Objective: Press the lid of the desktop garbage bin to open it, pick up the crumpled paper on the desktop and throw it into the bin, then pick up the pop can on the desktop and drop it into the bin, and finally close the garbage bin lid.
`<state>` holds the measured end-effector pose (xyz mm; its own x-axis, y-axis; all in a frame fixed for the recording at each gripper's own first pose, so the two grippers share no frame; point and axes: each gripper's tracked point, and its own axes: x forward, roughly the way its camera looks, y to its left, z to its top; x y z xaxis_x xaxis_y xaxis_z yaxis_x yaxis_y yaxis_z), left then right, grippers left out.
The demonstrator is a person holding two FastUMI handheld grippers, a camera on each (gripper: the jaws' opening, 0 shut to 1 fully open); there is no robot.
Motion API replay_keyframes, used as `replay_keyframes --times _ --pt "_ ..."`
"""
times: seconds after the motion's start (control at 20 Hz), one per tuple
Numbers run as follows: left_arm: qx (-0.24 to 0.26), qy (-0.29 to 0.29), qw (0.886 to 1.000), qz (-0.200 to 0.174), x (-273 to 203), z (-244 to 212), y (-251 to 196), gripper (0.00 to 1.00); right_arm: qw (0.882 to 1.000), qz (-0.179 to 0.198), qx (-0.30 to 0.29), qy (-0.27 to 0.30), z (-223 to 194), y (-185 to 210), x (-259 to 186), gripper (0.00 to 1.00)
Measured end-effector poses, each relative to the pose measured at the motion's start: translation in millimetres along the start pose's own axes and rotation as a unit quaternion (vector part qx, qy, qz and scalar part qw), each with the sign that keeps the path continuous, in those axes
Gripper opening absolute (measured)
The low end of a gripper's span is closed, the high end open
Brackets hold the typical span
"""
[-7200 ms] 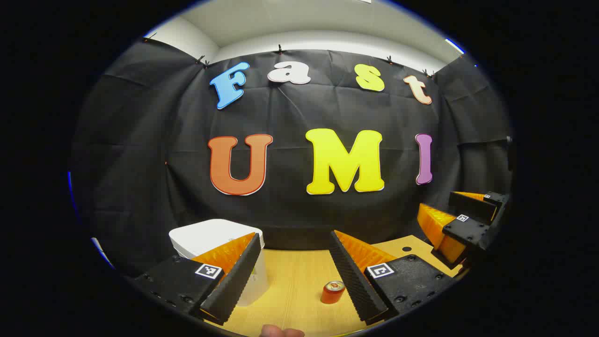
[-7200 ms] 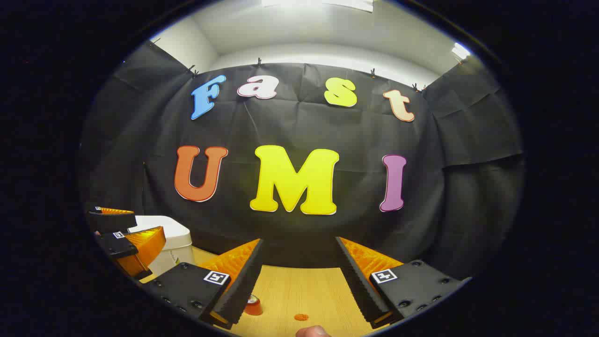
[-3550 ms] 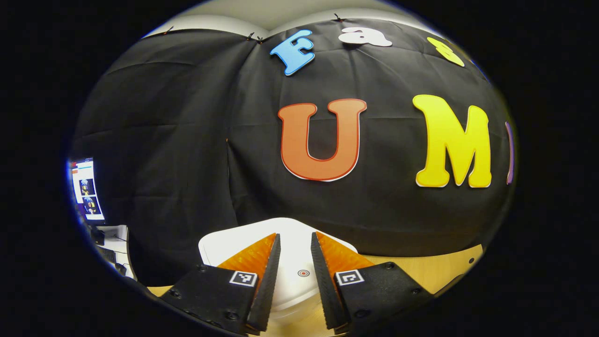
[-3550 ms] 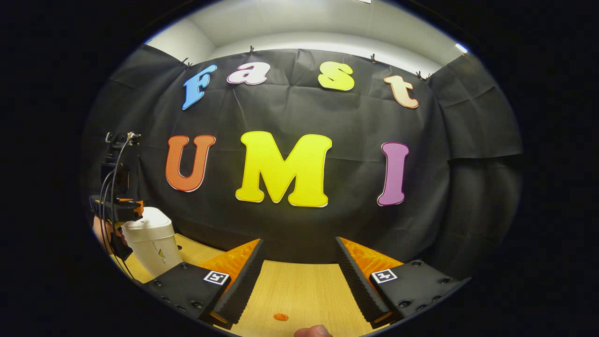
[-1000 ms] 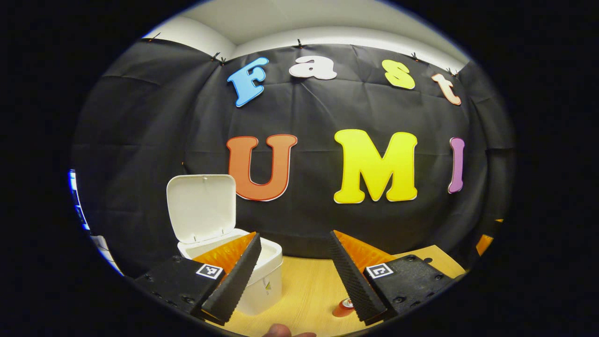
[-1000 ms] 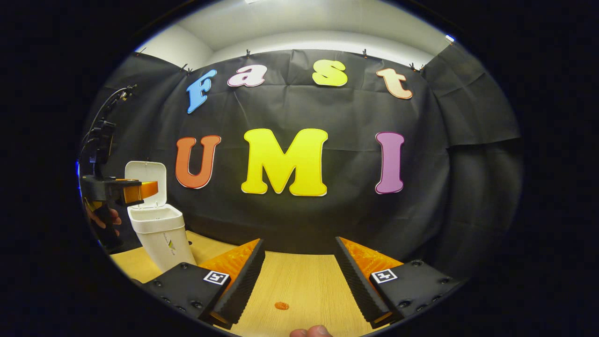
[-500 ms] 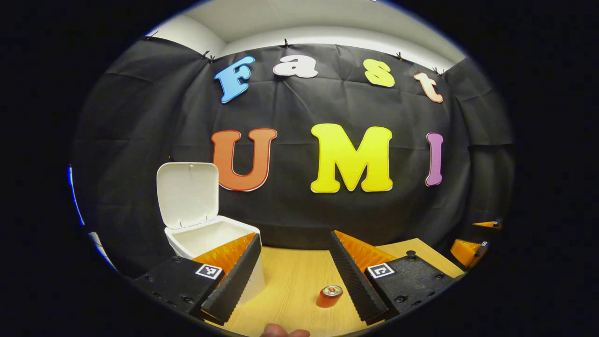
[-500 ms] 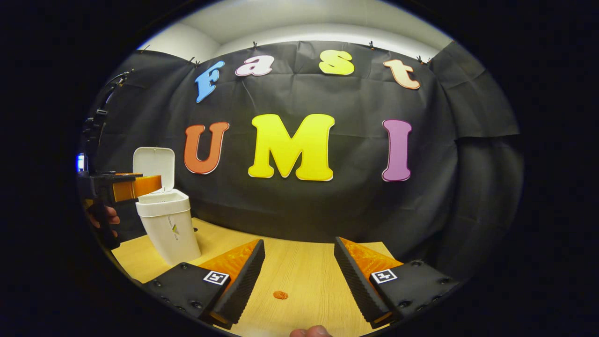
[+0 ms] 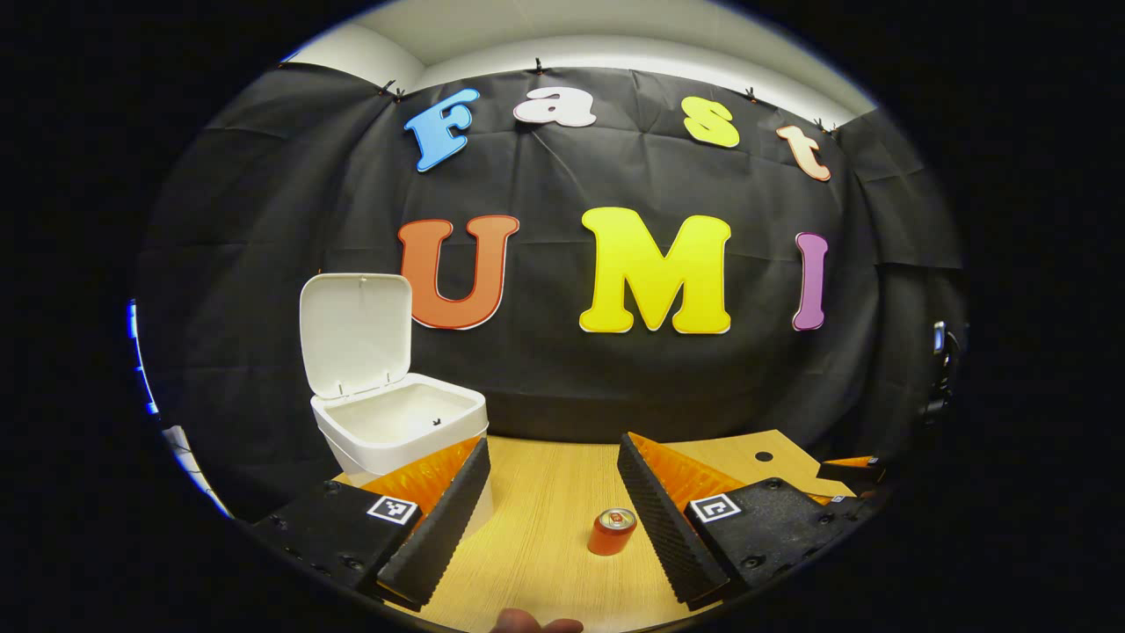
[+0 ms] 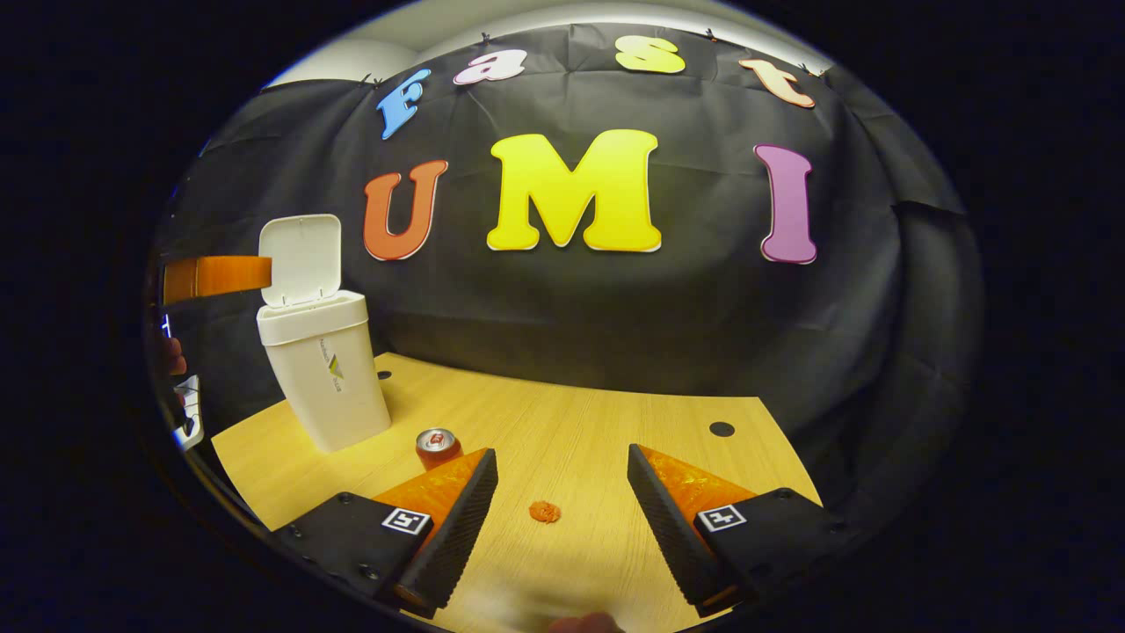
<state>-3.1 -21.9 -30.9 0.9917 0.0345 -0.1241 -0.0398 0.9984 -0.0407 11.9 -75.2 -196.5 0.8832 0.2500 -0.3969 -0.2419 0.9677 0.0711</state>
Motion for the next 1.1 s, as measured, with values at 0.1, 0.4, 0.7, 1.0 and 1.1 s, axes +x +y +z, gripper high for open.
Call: replay_keyframes --times 0.1,0.4,0.7,1.0,1.1 --pt "0.007 0.007 1.0 0.007 -5 -5 3 0.96 1.0 0.012 -0.002 0.021 -16 4 14 0.94" --pt "0.01 0.031 0.999 0.024 -21 -19 6 0.96 0.996 0.038 -0.015 0.077 -58 10 60 0.94" --pt "0.009 0.044 0.999 0.031 -34 -25 5 0.96 0.987 0.057 -0.027 0.146 -104 13 100 0.94" --pt "0.0 0.059 0.997 0.059 -48 -30 11 0.96 0.974 0.074 -0.063 0.202 -147 16 135 0.94" --pt "-0.002 0.062 0.995 0.073 -54 -31 15 0.96 0.971 0.077 -0.069 0.214 -159 13 145 0.95"
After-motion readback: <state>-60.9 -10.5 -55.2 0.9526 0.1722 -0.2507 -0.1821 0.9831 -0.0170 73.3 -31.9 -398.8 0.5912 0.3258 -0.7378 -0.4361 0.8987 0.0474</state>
